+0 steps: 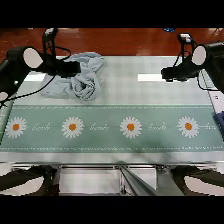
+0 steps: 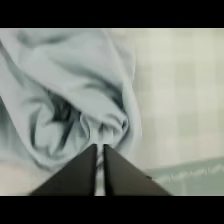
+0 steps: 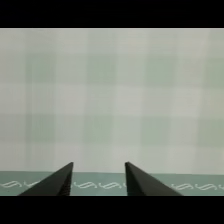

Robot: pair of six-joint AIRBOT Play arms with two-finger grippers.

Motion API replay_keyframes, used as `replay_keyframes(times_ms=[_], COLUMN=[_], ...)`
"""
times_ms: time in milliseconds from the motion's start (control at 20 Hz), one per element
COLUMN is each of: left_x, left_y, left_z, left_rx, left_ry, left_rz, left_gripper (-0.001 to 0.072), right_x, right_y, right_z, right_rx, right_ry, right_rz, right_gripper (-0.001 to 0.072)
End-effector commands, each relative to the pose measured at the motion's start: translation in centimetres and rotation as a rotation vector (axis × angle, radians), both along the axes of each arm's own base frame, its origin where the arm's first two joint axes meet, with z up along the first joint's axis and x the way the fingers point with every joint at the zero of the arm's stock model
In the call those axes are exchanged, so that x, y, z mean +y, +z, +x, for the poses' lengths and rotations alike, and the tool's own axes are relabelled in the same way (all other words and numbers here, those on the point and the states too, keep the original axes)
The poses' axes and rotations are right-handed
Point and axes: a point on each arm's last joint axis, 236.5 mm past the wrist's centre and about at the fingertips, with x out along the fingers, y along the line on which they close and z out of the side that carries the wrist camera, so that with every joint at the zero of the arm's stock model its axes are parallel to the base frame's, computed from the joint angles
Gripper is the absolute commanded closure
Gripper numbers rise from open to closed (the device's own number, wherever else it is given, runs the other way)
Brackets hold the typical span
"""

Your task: Fold the shirts.

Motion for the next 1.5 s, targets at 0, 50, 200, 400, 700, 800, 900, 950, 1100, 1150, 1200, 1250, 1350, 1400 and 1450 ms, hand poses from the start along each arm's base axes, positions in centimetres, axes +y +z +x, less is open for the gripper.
replay_keyframes(times_ms=[0, 50, 200, 400, 700, 800, 900, 950, 1100, 1150, 1200, 1250, 1350, 1400, 1450], left_x=[0.7, 1.0, 1.8, 2.6, 2.8, 2.9, 3.1, 3.1, 2.5, 1.8, 0.7, -0.5, -2.7, -3.5, -4.0], left_y=[1.3, 0.5, -4.6, -11.5, -17.8, -18.7, -18.8, -18.5, -15.0, -12.7, -9.5, -5.8, 3.1, 7.8, 11.8], left_z=[4.4, 5.0, 5.4, 4.7, 1.2, -0.3, -1.7, -1.9, -1.3, -0.3, 1.0, 2.4, 4.3, 4.7, 4.5], left_rx=[-0.183, -0.189, -0.079, 0.111, 0.380, 0.467, 0.534, 0.546, 0.536, 0.489, 0.409, 0.314, 0.092, -0.016, -0.102], left_ry=[0.027, 0.005, -0.070, -0.102, -0.154, -0.174, -0.192, -0.196, -0.216, -0.219, -0.220, -0.221, -0.224, -0.227, -0.232], left_rz=[0.000, 0.032, 0.120, 0.166, 0.194, 0.202, 0.207, 0.208, 0.194, 0.170, 0.126, 0.075, -0.037, -0.083, -0.121], left_gripper=[0.0200, 0.0201, 0.0201, 0.0202, 0.0205, 0.0229, 0.0501, 0.0671, 0.0687, 0.0687, 0.0688, 0.0688, 0.0688, 0.0688, 0.0688], right_x=[-1.9, -2.1, -2.1, -1.8, -1.3, -1.1, -1.0, -0.9, -1.1, -1.2, -1.3, -1.4, -1.5, -1.5, -1.6], right_y=[0.7, 0.7, 0.2, -0.3, -0.3, -0.3, -0.3, -0.4, -0.1, 0.4, 1.3, 2.5, 5.4, 7.1, 8.7], right_z=[1.2, 1.2, 1.4, 1.5, 1.8, 1.8, 1.7, 1.6, 0.8, 0.4, 0.0, -0.3, -0.9, -1.3, -1.8], right_rx=[-0.051, -0.052, -0.044, -0.037, -0.051, -0.050, -0.048, -0.043, -0.020, -0.021, -0.032, -0.058, -0.124, -0.163, -0.198], right_ry=[0.023, 0.023, 0.025, 0.025, 0.018, 0.017, 0.017, 0.016, 0.010, 0.007, 0.005, 0.003, 0.001, 0.000, -0.001], right_rz=[-0.104, -0.114, -0.118, -0.107, -0.076, -0.070, -0.063, -0.057, -0.060, -0.061, -0.060, -0.057, -0.046, -0.039, -0.032], right_gripper=[0.0306, 0.0306, 0.0306, 0.0306, 0.0307, 0.0306, 0.0307, 0.0307, 0.0307, 0.0306, 0.0306, 0.0306, 0.0306, 0.0307, 0.0307])
